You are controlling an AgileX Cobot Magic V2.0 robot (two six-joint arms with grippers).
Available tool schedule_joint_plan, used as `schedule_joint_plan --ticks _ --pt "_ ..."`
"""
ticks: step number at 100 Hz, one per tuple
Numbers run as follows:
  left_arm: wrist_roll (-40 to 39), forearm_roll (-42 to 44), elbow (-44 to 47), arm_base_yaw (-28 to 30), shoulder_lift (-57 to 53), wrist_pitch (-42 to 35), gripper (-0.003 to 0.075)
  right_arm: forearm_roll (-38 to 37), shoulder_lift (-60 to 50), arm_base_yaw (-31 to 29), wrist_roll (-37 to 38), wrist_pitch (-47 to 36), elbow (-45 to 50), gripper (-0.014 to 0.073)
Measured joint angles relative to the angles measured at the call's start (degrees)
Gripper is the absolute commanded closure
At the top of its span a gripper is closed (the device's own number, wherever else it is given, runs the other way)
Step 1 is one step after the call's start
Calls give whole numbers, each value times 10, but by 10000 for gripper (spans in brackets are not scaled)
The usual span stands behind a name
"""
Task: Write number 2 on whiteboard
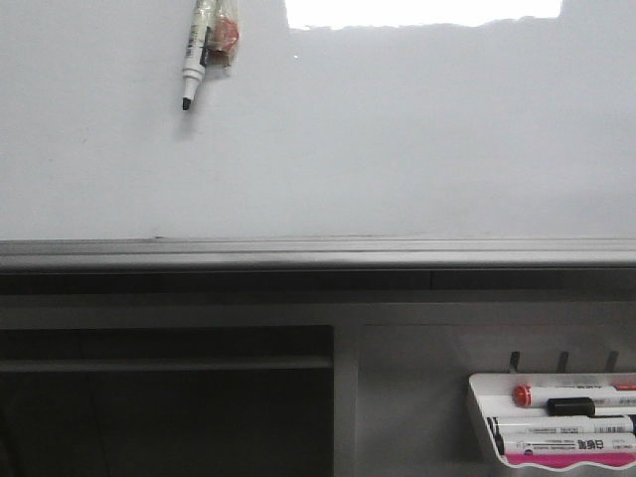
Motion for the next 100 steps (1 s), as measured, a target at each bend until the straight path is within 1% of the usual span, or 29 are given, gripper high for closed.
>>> schedule_joint_plan --ticks 10,15,20,24,25,27,28,32,37,40,47,54,62,72,87,100 --pt "37 -22 -34 -6 57 23 739 -12 56 0 -23 35 -48 630" --pt "61 -45 -41 -16 76 24 734 -13 75 1 -36 44 -64 587" --pt "93 -79 -47 -29 92 23 713 -13 87 6 -44 50 -75 498" --pt "124 -103 -50 -42 105 19 683 -13 91 11 -48 53 -82 391" --pt "129 -112 -49 -44 107 19 678 -13 92 11 -48 54 -83 351" --pt "144 -126 -51 -50 113 17 657 -13 94 14 -49 54 -85 310" --pt "149 -131 -51 -55 115 17 650 -13 94 16 -49 54 -86 270" --pt "176 -157 -54 -66 129 12 606 -13 95 20 -50 55 -90 168" --pt "205 -188 -57 -80 147 7 547 -13 95 23 -52 56 -93 102" --pt "224 -207 -58 -91 158 3 504 -13 95 25 -52 56 -95 92" --pt "269 -257 -62 -114 187 -10 430 -13 95 26 -53 58 -95 106" --pt "319 -310 -67 -137 220 -26 393 -12 95 26 -53 59 -95 127" --pt "375 -371 -80 -165 264 -42 394 -7 95 26 -53 59 -95 144" --pt "434 -417 -104 -198 321 -64 394 -3 95 26 -53 59 -95 148" --pt "479 -436 -154 -236 416 -111 393 -3 95 26 -53 59 -95 148" --pt "490 -436 -204 -246 500 -123 393 -3 95 26 -53 59 -95 148"
